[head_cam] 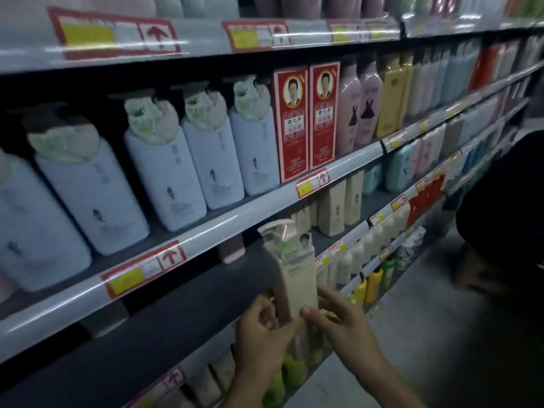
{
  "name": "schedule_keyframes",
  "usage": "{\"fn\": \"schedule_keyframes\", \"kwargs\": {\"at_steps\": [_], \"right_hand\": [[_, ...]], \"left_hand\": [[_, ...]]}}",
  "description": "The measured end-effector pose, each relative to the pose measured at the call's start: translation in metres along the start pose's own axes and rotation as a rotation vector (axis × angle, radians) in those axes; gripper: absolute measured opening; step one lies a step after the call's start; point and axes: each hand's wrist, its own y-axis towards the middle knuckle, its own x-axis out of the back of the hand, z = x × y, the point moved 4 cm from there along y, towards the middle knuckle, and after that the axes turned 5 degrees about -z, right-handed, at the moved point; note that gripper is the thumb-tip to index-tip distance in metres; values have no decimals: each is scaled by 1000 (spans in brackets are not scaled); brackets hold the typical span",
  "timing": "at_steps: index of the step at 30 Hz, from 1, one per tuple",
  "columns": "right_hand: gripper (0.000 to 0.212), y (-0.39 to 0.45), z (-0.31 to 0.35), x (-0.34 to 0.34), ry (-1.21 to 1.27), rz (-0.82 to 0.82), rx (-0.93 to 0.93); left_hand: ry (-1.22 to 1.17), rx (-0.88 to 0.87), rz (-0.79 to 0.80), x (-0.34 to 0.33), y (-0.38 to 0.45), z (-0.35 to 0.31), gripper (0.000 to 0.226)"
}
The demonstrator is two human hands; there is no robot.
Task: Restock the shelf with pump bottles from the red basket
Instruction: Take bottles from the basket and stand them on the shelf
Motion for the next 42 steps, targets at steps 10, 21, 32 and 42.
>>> {"fn": "schedule_keyframes", "kwargs": {"at_steps": [10, 21, 32, 42], "right_hand": [[39, 80, -32, 56, 43, -34, 127], [46, 205, -81, 72, 39, 25, 421], [49, 253, -93, 59, 111, -4, 477], [62, 250, -101, 47, 12, -58, 443]], "left_hand": [[180, -202, -69, -89, 51, 8, 49], [171, -346, -297, -155, 144, 54, 38], [160, -383, -316, -171, 191, 54, 42], [340, -478, -223, -174, 199, 49, 45]]}}
